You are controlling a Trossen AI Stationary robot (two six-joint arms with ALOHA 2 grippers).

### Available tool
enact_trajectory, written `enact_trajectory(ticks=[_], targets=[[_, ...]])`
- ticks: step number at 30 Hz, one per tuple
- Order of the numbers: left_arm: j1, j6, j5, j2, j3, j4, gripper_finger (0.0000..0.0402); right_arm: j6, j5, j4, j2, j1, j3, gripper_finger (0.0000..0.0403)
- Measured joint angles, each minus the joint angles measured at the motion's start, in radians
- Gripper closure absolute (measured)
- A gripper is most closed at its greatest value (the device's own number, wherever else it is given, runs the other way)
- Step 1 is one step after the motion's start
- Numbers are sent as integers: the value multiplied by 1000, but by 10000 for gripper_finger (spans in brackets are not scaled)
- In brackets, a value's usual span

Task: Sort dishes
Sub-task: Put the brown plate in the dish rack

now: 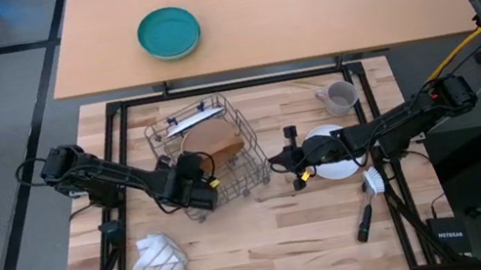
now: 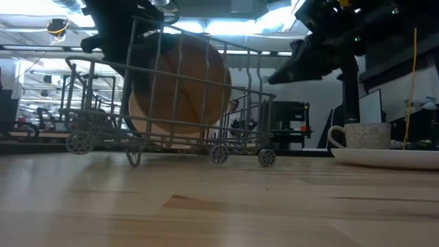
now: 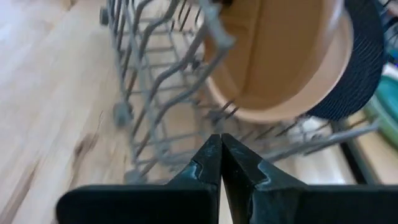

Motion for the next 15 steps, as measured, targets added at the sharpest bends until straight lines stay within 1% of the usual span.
enact_trajectory(ticks=[7, 11, 15], targets=[[0, 1, 56, 0, 0, 2, 355, -111, 0, 117, -29, 0, 0, 388], [0, 1, 57, 0, 0, 2, 355, -191, 0, 197, -39, -3, 0, 388], [-1, 1, 57, 0, 0, 2, 355, -267, 7, 246, -37, -32, 1, 388]])
